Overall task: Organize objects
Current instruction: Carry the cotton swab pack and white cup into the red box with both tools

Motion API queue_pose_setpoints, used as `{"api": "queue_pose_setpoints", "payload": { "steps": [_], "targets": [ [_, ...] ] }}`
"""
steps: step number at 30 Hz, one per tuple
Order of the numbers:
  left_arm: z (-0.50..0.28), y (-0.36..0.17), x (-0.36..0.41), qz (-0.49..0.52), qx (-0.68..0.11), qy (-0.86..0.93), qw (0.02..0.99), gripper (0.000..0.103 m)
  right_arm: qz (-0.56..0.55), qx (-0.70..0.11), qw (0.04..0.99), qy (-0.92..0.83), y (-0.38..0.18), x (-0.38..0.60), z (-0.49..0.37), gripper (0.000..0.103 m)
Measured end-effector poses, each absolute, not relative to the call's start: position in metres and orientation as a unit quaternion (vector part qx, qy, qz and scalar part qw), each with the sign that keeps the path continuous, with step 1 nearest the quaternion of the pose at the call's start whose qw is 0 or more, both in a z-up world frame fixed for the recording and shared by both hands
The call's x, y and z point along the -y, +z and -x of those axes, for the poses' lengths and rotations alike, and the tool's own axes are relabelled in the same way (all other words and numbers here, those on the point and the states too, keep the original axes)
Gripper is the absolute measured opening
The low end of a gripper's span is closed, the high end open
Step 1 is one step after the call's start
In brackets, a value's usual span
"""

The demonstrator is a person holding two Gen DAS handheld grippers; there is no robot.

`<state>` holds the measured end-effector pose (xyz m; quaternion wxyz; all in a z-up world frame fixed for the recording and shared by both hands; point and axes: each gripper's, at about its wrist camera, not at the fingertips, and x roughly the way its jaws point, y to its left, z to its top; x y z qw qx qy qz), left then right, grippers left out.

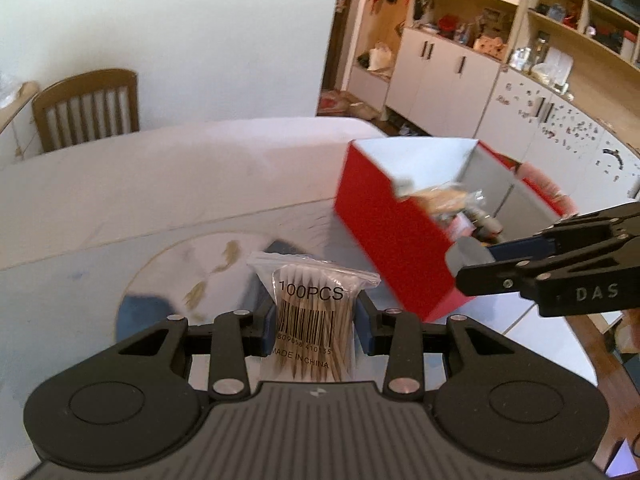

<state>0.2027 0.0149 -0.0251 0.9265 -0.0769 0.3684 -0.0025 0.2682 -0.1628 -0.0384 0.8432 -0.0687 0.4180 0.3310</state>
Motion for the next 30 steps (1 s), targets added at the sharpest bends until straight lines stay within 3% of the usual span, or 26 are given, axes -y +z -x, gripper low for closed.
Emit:
{"api": "queue_pose_setpoints", "payload": {
  "steps": [19,30],
  "targets": [
    [-0.252,0.004,0.071,0.044,-0.343,-0.049,0.937,0.037,0.04,-0.397,0.871,0.288,-0.033,0.256,-0.306,0.038],
    [-0.3,-0.002,0.11,0.022,-0.368,-0.08,0.926,0.037,0.041,-0.398,0.885,0.237,-0.049,0.299,-0.344,0.038]
  ]
}}
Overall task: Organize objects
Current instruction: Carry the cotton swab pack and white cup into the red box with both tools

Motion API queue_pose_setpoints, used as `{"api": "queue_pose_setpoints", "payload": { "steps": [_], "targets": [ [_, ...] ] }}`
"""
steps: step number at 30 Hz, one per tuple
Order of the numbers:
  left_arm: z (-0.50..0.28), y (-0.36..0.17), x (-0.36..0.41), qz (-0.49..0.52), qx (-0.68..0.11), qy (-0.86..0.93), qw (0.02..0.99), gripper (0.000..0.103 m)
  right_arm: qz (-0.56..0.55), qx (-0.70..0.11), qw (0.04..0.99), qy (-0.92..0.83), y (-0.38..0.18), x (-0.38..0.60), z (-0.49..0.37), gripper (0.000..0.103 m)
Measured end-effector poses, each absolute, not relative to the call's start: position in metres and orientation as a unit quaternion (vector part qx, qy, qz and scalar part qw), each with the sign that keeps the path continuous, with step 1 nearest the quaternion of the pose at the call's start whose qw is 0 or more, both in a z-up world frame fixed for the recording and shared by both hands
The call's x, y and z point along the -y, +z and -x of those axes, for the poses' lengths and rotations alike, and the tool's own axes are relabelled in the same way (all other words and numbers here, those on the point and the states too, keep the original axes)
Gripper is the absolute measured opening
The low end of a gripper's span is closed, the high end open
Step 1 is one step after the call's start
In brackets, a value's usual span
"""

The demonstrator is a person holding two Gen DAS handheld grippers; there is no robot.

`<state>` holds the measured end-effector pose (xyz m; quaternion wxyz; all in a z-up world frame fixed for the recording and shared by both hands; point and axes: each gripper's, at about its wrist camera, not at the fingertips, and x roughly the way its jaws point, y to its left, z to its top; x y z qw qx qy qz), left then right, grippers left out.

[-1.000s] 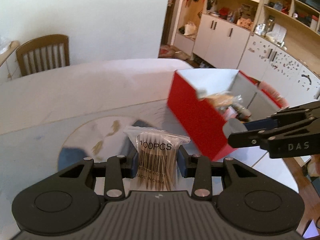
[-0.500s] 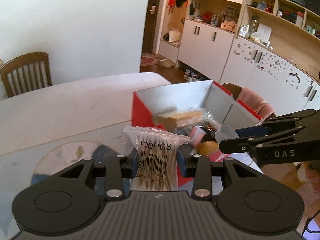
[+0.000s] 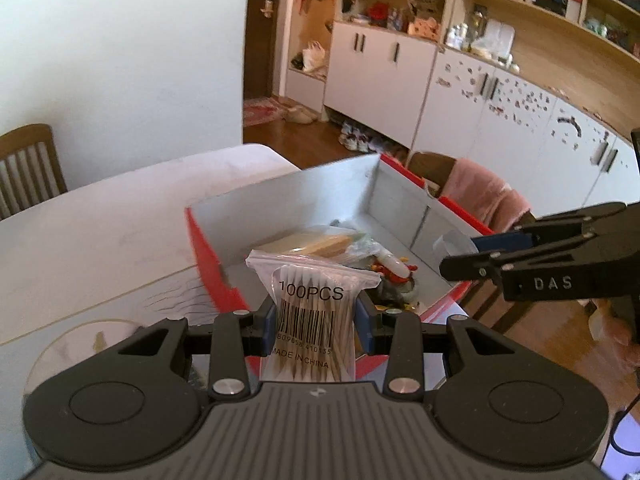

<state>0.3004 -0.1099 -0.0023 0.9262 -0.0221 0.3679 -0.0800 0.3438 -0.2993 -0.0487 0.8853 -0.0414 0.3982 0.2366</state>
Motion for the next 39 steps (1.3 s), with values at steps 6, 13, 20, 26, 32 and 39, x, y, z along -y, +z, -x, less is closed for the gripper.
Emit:
{"api": "queue_pose_setpoints", "payload": {
  "steps": [6,13,20,26,32,39],
  "targets": [
    [-0.328,-0.016,0.135,-0.009,-0.387,-0.092,0.918,0.037,0.058,-0.407,0.882,0.228,-0.064,0.305,-0.363,0.038],
    [-0.353,-0.035,0.157,-0.041,-0.41,-0.099,0.906,0.037,0.064,-0.426,0.873,0.228,-0.083,0.302,-0.388,0.038],
    [-0.372,-0.047,0.163,-0.055,-0.427,-0.092,0.898,0.037,0.073,-0.445,0.862,0.232,-0.1,0.295,-0.399,0.038],
    [-0.384,-0.057,0.162,-0.057,-0.448,-0.096,0.887,0.037,0.091,-0.442,0.861,0.235,-0.106,0.293,-0.397,0.039],
    [-0.392,-0.066,0.156,-0.044,-0.465,-0.108,0.877,0.039,0.085,-0.447,0.857,0.241,-0.109,0.296,-0.393,0.042],
    [-0.393,-0.07,0.145,-0.009,-0.47,-0.114,0.875,0.06,0.062,-0.439,0.862,0.247,-0.103,0.304,-0.388,0.053]
  ]
}}
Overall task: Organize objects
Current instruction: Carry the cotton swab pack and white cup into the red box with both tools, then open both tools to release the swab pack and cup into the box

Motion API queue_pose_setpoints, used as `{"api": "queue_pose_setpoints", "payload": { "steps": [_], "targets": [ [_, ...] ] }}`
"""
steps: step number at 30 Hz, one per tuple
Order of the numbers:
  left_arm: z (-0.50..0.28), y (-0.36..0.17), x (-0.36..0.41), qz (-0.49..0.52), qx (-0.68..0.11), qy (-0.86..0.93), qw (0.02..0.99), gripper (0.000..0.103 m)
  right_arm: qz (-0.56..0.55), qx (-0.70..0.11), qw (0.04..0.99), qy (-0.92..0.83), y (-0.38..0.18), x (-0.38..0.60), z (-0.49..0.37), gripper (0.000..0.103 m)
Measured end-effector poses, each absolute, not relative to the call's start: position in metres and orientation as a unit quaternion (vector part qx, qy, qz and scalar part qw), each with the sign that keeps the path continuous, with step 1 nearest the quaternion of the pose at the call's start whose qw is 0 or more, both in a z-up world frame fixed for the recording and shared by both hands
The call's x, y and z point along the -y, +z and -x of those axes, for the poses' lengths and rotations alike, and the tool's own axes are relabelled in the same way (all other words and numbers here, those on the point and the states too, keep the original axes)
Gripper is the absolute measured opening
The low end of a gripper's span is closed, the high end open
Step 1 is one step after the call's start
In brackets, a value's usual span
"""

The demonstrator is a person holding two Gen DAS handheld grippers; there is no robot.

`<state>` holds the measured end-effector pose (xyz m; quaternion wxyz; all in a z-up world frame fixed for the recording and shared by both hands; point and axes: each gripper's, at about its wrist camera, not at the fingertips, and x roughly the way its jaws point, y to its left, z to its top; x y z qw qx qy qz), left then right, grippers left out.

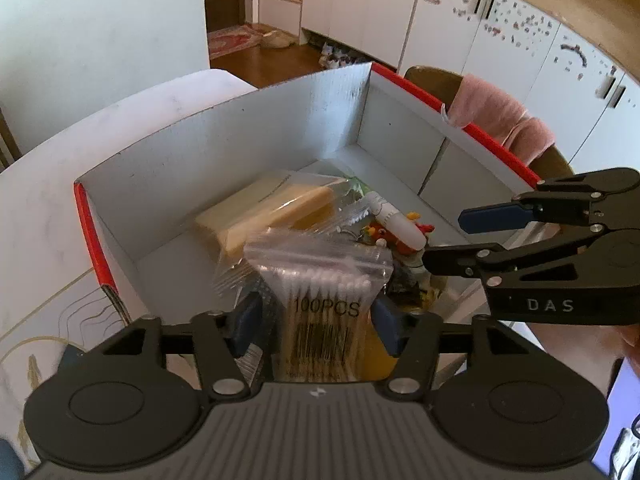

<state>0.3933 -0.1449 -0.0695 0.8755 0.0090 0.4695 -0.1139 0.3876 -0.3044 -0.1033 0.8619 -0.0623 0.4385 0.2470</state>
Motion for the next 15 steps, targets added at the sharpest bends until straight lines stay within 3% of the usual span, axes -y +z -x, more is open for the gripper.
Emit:
{"api": "queue_pose_setpoints", "payload": {
  "steps": [6,15],
  "targets": [
    [-0.383,-0.065,0.145,-0.004,-0.457,-0.123,0.881,0.063,0.043,-0.426,0.868,0.253,-0.093,0.309,-0.38,0.062],
    [-0.361,-0.049,0.133,0.026,-0.424,-0.116,0.898,0.063,0.016,-0.413,0.872,0.263,-0.082,0.313,-0.363,0.065]
  ]
}}
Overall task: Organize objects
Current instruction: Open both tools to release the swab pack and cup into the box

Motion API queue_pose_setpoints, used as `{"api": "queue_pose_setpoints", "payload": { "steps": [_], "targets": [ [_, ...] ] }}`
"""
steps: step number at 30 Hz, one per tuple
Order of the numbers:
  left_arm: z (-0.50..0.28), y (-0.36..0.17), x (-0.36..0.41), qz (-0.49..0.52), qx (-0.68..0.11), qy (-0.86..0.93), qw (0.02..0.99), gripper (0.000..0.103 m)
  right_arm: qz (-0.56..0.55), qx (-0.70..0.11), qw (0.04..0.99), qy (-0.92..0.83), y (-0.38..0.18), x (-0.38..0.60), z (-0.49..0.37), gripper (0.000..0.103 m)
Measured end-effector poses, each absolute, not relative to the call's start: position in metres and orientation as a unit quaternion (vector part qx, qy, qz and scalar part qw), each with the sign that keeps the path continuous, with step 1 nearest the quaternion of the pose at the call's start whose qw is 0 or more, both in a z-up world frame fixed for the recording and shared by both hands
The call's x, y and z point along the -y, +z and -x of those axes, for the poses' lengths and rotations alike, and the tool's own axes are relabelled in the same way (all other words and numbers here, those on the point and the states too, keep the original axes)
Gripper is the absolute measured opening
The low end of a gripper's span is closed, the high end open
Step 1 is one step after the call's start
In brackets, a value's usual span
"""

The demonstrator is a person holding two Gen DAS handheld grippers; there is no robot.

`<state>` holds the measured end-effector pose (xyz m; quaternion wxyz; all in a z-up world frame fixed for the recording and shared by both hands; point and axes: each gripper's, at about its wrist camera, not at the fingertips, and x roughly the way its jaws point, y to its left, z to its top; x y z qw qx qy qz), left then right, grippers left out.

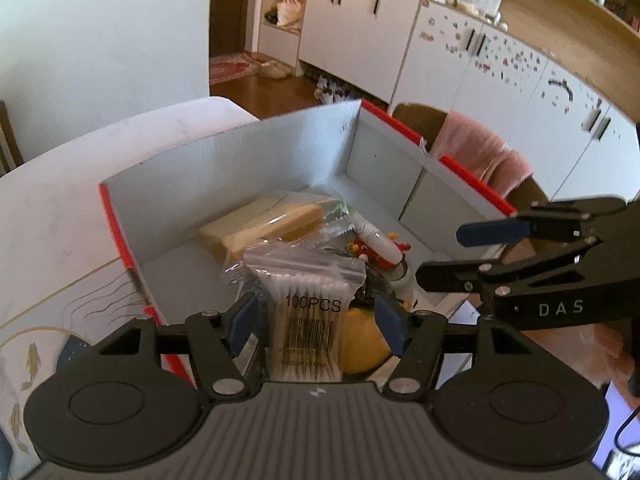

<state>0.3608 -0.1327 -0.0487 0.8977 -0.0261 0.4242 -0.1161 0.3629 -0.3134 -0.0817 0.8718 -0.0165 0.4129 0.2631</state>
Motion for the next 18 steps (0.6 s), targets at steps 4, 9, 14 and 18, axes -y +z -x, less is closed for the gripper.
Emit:
{"api": "queue_pose_setpoints", "payload": {
  "steps": [4,9,14,18],
  "targets": [
    [-0.348,-0.039,0.127,0.038,-0.407,-0.115,0.905,0.063,0.008,-0.401,0.876,0.269,-0.072,0.316,-0.352,0.066],
    [-0.333,-0.029,0.124,0.048,-0.39,-0.121,0.912,0.07,0.0,-0.386,0.881,0.274,-0.06,0.317,-0.339,0.068],
    [-0.319,-0.02,0.121,0.059,-0.375,-0.126,0.916,0.07,-0.003,-0.361,0.889,0.281,-0.047,0.316,-0.325,0.076],
    [-0.308,-0.012,0.117,0.068,-0.366,-0.123,0.92,0.076,-0.001,-0.343,0.893,0.29,-0.039,0.315,-0.313,0.08]
  ]
}}
